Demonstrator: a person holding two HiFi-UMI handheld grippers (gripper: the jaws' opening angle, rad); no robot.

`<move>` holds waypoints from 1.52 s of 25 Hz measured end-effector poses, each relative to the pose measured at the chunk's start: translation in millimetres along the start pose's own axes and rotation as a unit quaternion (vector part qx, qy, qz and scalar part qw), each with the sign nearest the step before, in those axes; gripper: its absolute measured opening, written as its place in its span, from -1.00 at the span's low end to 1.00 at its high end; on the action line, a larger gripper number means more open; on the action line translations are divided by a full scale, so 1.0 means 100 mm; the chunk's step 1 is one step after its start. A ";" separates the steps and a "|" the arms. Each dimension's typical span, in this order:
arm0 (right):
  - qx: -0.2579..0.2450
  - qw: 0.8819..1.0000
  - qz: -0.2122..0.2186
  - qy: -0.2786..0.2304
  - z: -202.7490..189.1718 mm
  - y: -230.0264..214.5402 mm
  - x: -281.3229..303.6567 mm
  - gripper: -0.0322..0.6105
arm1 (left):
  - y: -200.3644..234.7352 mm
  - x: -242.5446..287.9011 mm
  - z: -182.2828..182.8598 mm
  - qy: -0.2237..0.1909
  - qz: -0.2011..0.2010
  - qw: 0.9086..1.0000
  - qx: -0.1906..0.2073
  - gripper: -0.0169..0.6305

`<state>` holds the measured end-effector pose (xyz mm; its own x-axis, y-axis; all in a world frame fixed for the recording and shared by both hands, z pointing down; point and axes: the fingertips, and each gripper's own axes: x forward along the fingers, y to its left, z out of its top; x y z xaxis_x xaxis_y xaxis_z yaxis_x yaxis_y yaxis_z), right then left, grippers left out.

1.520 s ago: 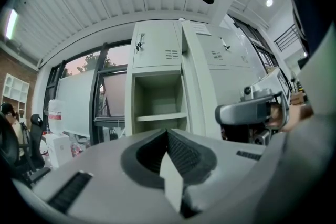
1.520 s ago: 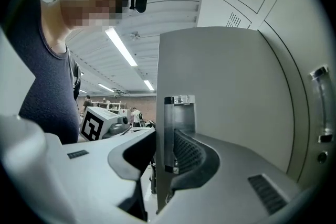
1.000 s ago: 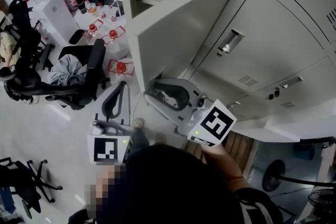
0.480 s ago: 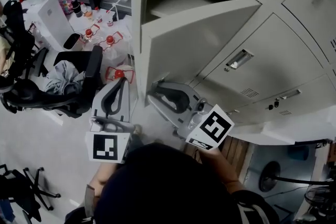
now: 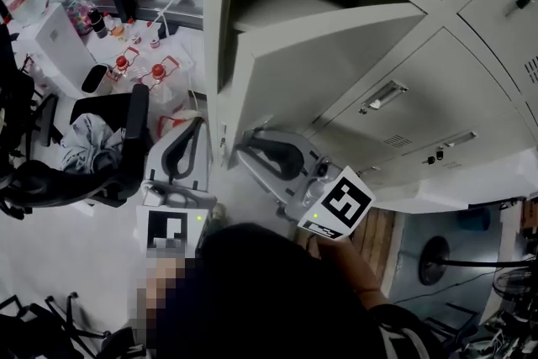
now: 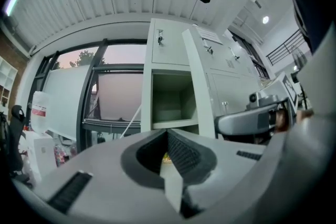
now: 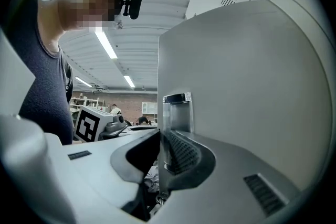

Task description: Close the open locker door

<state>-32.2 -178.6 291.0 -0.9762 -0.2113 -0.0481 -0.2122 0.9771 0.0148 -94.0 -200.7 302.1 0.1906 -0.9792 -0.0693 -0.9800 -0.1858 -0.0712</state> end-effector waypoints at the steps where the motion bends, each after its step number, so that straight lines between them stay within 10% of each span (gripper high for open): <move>1: -0.001 1.000 -0.006 -0.001 0.00 -0.01 0.02 -0.69 | 0.01 0.02 -0.02 0.003 -0.007 1.000 -0.001 -0.94; 38: -0.008 0.989 -0.148 -0.006 -0.01 -0.51 0.52 -0.70 | 0.36 0.58 -0.27 0.006 -0.160 0.987 -0.011 -0.94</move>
<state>-72.0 -239.9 288.8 -0.8711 -0.4868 -0.0642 -0.4885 0.8725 0.0133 -119.5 -266.0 322.8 0.4903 -0.8709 -0.0340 -0.8706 -0.4876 -0.0654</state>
